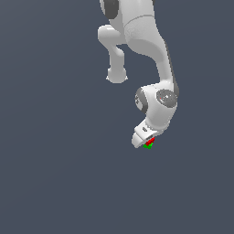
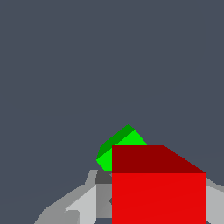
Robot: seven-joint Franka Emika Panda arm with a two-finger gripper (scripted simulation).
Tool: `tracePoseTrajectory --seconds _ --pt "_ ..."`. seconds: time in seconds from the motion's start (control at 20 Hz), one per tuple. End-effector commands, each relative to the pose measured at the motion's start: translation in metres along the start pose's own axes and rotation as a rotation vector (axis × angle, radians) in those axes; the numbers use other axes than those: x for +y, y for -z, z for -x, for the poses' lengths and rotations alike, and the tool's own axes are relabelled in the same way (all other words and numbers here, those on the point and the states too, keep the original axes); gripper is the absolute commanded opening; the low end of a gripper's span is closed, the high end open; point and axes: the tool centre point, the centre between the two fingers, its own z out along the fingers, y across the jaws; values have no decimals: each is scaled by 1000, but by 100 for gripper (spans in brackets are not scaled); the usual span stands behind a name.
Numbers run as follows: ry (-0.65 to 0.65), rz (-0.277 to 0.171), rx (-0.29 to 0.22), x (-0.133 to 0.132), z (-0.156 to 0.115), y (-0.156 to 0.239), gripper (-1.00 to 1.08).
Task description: Stack the red cube on top of the green cube.
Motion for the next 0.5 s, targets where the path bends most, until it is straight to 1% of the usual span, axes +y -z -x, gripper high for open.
tracePoseTrajectory --seconds 0.0,0.1,0.15,0.45 --pt "-2 1 1 -4 -3 -1 -100" --pt "-2 1 1 -5 -4 -1 -100" --pt "-2 1 1 -5 -4 -1 100" --pt "-2 1 1 -5 -4 -1 100"
